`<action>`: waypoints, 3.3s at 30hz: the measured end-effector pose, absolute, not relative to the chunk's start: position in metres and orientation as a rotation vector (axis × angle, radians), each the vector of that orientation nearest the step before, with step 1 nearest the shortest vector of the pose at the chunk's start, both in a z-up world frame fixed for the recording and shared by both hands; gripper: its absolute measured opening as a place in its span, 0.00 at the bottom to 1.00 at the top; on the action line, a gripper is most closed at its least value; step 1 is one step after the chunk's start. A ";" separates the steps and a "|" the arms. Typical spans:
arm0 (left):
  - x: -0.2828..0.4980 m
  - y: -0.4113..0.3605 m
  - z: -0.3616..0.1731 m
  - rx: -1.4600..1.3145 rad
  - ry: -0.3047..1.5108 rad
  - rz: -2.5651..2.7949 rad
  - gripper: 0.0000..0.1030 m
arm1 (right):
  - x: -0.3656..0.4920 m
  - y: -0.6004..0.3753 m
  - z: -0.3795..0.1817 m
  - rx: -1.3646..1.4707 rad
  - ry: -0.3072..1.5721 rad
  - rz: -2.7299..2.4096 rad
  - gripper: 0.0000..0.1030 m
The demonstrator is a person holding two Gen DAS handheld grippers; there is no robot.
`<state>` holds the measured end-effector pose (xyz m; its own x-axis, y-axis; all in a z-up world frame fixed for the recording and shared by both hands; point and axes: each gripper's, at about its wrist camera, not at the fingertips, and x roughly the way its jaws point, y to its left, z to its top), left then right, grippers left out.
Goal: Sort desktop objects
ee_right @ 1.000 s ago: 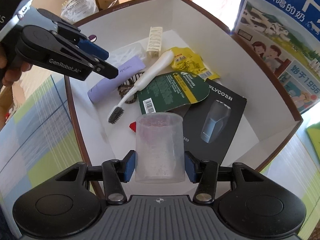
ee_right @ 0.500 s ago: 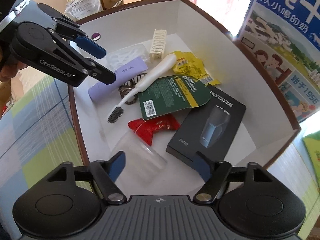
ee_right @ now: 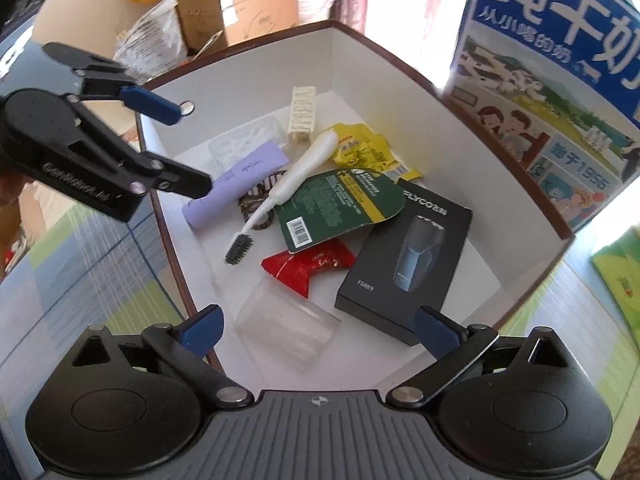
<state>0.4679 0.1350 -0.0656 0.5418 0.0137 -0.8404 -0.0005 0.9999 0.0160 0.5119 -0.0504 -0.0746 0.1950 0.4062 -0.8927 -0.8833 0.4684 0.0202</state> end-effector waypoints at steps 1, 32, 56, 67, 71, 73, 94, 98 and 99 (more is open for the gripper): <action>0.465 0.134 -0.063 0.020 0.992 0.011 0.83 | 0.511 -0.051 -0.073 -0.574 0.997 0.969 0.98; 0.349 0.083 0.007 0.084 0.865 0.078 0.94 | 0.429 -0.096 -0.006 -0.383 0.832 0.906 0.98; 0.238 0.039 0.032 -0.008 0.812 0.233 0.94 | 0.333 -0.166 0.025 -0.224 0.703 0.827 0.98; 0.199 0.027 0.030 -0.024 0.802 0.308 0.95 | 0.300 -0.185 0.027 -0.184 0.652 0.828 0.98; 0.188 0.024 0.027 -0.023 0.806 0.332 0.95 | 0.291 -0.192 0.023 -0.193 0.645 0.819 0.98; 0.184 0.022 0.026 -0.032 0.810 0.337 0.95 | 0.288 -0.195 0.019 -0.198 0.649 0.817 0.98; 0.145 -0.007 0.027 -0.043 0.805 0.414 0.95 | 0.255 -0.226 0.011 -0.220 0.654 0.873 0.98; 0.141 -0.014 0.025 -0.047 0.805 0.426 0.95 | 0.251 -0.234 0.010 -0.228 0.652 0.884 0.98; 0.140 -0.016 0.024 -0.049 0.806 0.428 0.95 | 0.250 -0.235 0.010 -0.229 0.652 0.886 0.98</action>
<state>0.1403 -0.0163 0.0242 0.6120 0.3524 -0.7080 -0.3894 0.9135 0.1181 0.2500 -0.2353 0.0097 0.4559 0.6439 -0.6144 -0.7784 0.6232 0.0756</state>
